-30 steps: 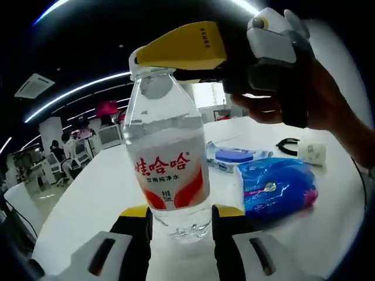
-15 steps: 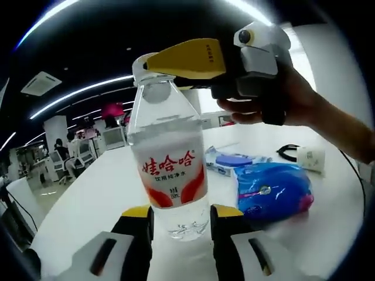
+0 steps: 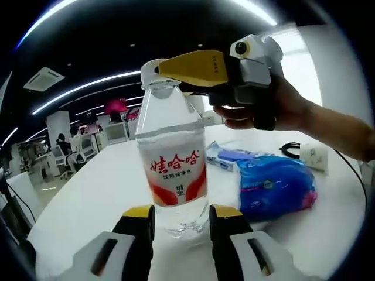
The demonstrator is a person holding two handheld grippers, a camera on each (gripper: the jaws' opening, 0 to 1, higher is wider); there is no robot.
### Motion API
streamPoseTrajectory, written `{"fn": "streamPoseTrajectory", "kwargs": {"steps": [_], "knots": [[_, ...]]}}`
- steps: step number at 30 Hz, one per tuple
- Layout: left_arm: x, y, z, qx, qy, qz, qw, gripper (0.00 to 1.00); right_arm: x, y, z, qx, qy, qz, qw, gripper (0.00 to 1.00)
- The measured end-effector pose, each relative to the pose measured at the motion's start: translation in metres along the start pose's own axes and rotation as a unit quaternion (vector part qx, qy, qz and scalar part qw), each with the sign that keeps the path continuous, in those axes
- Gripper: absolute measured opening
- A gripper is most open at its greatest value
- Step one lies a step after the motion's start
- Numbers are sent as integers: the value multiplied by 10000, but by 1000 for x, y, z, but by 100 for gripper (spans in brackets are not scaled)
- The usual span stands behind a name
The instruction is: Arrange the tabletop items into an orderly group along one side of the table until the central work area is clear of visible clutter.
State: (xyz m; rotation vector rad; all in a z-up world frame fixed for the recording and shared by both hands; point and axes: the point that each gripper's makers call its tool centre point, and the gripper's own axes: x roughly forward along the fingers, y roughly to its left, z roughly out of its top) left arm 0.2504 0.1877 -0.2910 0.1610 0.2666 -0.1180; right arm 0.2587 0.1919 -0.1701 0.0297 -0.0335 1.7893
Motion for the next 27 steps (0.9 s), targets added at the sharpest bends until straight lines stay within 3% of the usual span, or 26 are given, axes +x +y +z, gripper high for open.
{"fn": "streamPoseTrajectory", "kwargs": {"steps": [5,8,15,20,27], "knots": [[0,-2,4,130,16,43,9999,34,-3,-8,3,-35,-75,-27,10000,18],[-1,-2,3,95,-12,30,10000,34,-2,0,7,-50,-72,25,10000,19],[-1,-2,3,65,-35,58,10000,34,-1,-2,9,47,-65,25,10000,20],[-1,-3,4,110,-6,56,9999,35,1,5,10,108,-33,4,9999,31],[-5,-6,6,145,-38,16,9999,39,0,9,12,-26,59,-180,9998,38]]}}
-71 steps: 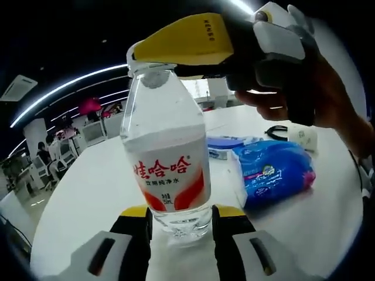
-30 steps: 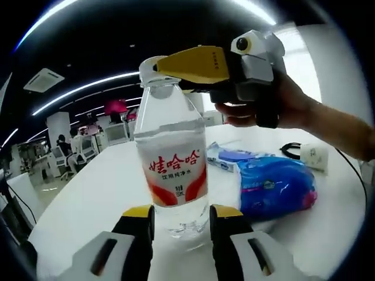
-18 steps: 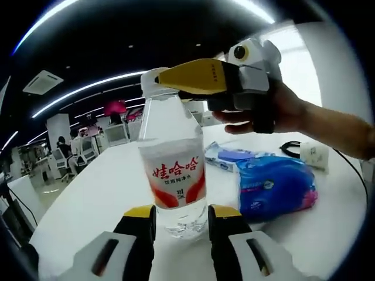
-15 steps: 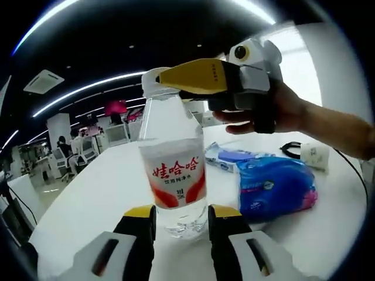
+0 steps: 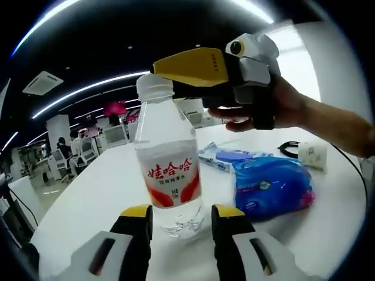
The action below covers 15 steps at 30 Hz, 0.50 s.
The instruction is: Arrange the tabletop items into an orderly group along one side of the table until the central work area is clear of visible clutter.
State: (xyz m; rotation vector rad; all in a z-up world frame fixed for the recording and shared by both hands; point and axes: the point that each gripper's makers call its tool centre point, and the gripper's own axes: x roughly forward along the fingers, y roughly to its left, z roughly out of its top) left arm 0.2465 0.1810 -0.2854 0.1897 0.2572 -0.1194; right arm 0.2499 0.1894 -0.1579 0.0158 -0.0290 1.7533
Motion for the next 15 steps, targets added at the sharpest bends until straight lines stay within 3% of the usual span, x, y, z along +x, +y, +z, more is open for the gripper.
{"fn": "streamPoseTrajectory", "kwargs": {"steps": [9,15], "knots": [[-8,0,5,4,-83,12,10000,44,-6,2,-2,14,50,-149,9999,43],[-20,-2,16,9,-252,22,9997,44,-12,10,6,-32,-29,-186,9998,44]]}}
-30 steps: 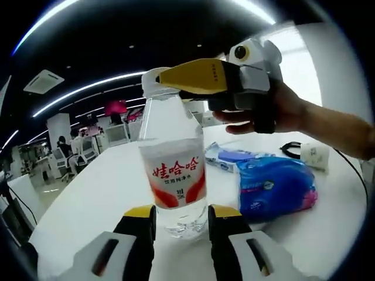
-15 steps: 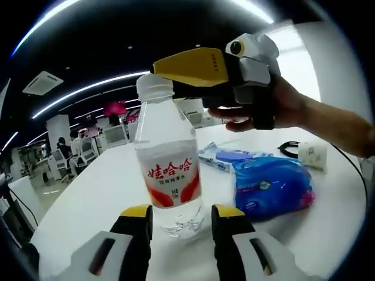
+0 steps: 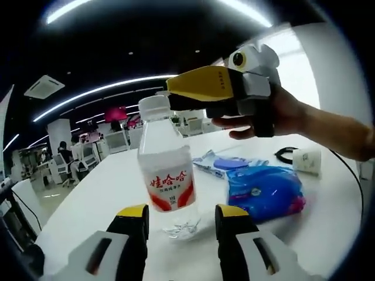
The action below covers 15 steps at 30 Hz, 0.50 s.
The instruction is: Arrange the tabletop items into an orderly group along one side of the table until the central work area is clear of visible clutter.
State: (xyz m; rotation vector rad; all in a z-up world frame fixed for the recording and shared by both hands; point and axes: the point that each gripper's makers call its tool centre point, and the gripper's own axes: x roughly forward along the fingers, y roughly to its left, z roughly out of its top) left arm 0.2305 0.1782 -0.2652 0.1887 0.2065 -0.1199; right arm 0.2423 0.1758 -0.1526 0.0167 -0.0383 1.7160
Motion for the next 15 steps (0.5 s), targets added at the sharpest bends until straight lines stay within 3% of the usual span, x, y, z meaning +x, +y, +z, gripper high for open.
{"fn": "streamPoseTrajectory", "kwargs": {"steps": [5,15], "knots": [[-13,-2,5,112,-69,-11,9999,45,-8,13,7,-111,-34,-20,9999,43],[-29,-15,14,306,-165,-145,9993,45,-27,15,16,-242,-53,-126,9996,44]]}}
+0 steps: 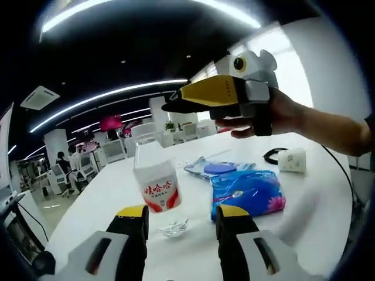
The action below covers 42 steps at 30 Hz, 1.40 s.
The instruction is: Arrange the tabletop items into an orderly group along one side of the table until the central work area is clear of visible clutter.
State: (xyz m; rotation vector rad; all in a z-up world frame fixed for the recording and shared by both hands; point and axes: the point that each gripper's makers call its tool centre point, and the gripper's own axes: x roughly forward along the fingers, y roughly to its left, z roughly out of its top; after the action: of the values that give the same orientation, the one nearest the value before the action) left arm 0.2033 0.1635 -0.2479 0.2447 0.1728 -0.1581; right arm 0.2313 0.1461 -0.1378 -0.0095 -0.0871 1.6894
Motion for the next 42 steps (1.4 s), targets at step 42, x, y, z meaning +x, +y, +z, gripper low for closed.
{"fn": "streamPoseTrajectory", "kwargs": {"steps": [42], "knots": [[34,-57,-4,311,351,-809,9956,46,-112,22,-32,-279,755,-1605,9838,45]]}}
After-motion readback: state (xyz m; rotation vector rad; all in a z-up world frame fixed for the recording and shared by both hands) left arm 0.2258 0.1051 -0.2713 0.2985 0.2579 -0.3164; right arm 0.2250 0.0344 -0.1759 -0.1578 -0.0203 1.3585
